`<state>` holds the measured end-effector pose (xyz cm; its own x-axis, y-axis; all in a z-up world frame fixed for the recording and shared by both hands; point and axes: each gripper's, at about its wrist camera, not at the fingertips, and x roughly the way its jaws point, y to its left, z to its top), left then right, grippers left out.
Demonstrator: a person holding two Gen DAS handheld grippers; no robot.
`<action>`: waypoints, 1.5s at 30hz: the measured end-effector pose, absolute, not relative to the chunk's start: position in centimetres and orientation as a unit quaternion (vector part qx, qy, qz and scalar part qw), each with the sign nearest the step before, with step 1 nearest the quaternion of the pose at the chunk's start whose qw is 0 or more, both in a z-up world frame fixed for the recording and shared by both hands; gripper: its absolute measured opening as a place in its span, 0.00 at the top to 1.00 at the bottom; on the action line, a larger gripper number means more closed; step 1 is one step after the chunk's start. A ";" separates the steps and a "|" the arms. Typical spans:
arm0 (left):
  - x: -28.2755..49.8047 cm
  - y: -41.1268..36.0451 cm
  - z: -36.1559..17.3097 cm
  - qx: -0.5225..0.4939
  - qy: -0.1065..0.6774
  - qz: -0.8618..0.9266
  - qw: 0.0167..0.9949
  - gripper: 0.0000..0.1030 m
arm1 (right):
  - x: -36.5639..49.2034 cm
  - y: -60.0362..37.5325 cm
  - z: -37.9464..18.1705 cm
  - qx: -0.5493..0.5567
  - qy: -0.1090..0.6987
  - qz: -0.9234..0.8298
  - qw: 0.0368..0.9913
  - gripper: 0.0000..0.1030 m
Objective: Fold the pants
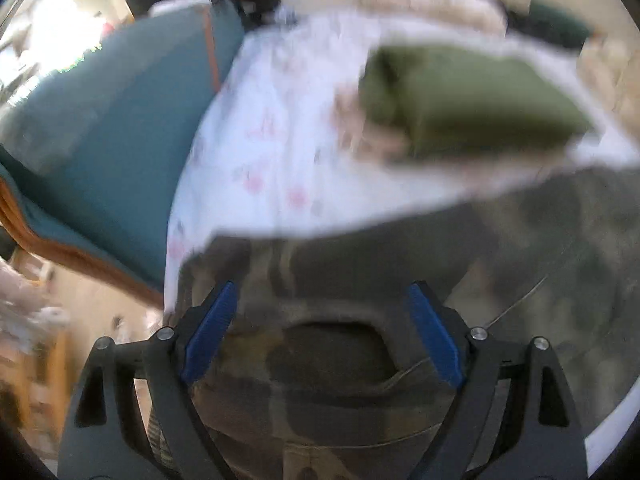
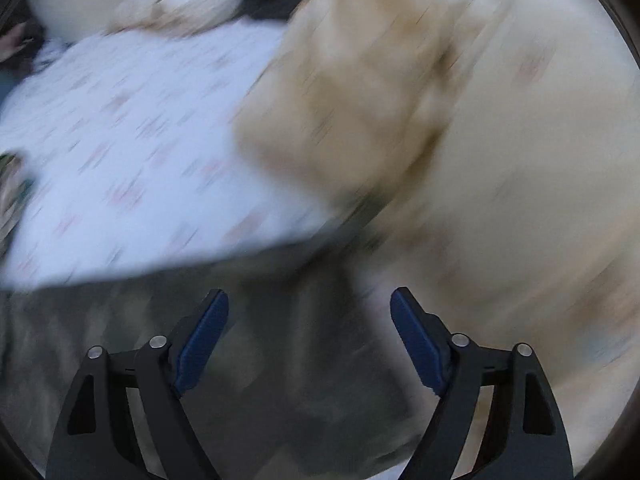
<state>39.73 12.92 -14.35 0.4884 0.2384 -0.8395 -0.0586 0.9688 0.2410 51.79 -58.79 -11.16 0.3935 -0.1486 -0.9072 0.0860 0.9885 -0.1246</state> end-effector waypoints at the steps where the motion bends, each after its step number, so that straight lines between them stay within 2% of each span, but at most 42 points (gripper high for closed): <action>1: 40.3 13.1 -16.4 0.114 0.535 0.103 0.831 0.17 | 51.2 -58.6 -12.4 -0.038 0.552 -0.067 0.831 0.32; 3: 40.4 13.2 -17.9 0.112 0.549 0.096 0.823 0.16 | 49.3 -59.3 -14.4 -0.054 0.544 -0.101 0.831 0.32; 9: 40.5 14.2 -17.3 0.048 0.528 0.096 0.843 0.16 | 41.2 -67.3 -11.7 0.102 0.430 -0.224 0.868 0.30; 12: 40.0 14.9 -16.8 0.013 0.519 0.090 0.850 0.16 | 39.0 -70.3 -12.4 0.176 0.441 -0.233 0.849 0.32; 13: 39.9 15.0 -16.7 0.013 0.517 0.089 0.851 0.16 | 38.9 -70.3 -13.0 0.174 0.453 -0.229 0.844 0.36; 14: 39.8 14.8 -16.9 0.013 0.515 0.088 0.853 0.16 | 39.0 -70.2 -13.6 0.162 0.466 -0.226 0.840 0.48; 15: 39.7 14.8 -16.8 0.017 0.516 0.088 0.852 0.16 | 39.3 -70.0 -14.1 0.147 0.476 -0.223 0.838 0.54; 16: 39.5 14.5 -17.0 0.020 0.516 0.088 0.852 0.16 | 39.6 -69.9 -14.6 0.139 0.482 -0.218 0.837 0.66; 18: 39.2 13.9 -17.1 0.027 0.516 0.088 0.851 0.16 | 40.0 -69.6 -15.0 0.131 0.492 -0.216 0.833 0.80; 19: 39.3 14.0 -17.1 0.029 0.517 0.088 0.851 0.16 | 40.2 -69.4 -14.9 0.127 0.492 -0.217 0.833 0.95; 22: 39.3 14.2 -17.3 0.031 0.513 0.085 0.854 0.16 | 39.3 -69.4 -12.3 0.127 0.469 -0.236 0.841 0.95; 24: 39.2 14.2 -17.5 0.034 0.509 0.082 0.856 0.16 | 37.2 -70.7 -10.6 0.156 0.445 -0.272 0.839 0.96; 26: 39.2 14.1 -17.6 0.037 0.509 0.080 0.857 0.16 | 36.0 -71.8 -10.9 0.183 0.454 -0.286 0.824 0.96; 29: 39.1 14.2 -17.3 0.030 0.511 0.077 0.856 0.16 | 36.7 -72.3 -13.9 0.166 0.502 -0.293 0.797 0.94; 32: 38.6 14.7 -16.1 0.004 0.509 0.072 0.857 0.16 | 37.4 -71.6 -14.2 0.143 0.501 -0.302 0.799 0.90; 33: 38.2 15.0 -15.2 -0.011 0.509 0.072 0.857 0.16 | 37.7 -70.9 -13.7 0.114 0.502 -0.306 0.801 0.87; 34: 37.8 15.3 -14.3 -0.019 0.507 0.074 0.859 0.16 | 38.0 -70.3 -13.6 0.100 0.503 -0.308 0.802 0.79; 36: 36.5 16.0 -12.0 -0.032 0.494 0.085 0.864 0.16 | 37.8 -69.0 -12.4 0.070 0.495 -0.313 0.807 0.60; 37: 35.9 16.5 -11.0 -0.040 0.490 0.088 0.866 0.16 | 37.5 -68.4 -11.7 0.072 0.486 -0.311 0.813 0.41; 38: 35.3 17.1 -9.9 -0.046 0.485 0.094 0.868 0.16 | 37.2 -68.0 -11.1 0.094 0.478 -0.294 0.823 0.35; 42: 31.5 21.2 -5.1 -0.093 0.441 0.148 0.880 0.16 | 35.5 -65.9 -9.1 0.168 0.442 -0.238 0.849 0.35; 45: 29.3 24.4 -5.0 -0.162 0.450 0.184 0.859 0.16 | 35.0 -62.7 -8.3 0.233 0.434 -0.179 0.851 0.35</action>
<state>29.30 24.41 -5.01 0.5273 0.1710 -0.8323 -0.4623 0.8796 -0.1121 35.02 -62.66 -8.35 0.5590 -0.1027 -0.8228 0.5080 0.8267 0.2420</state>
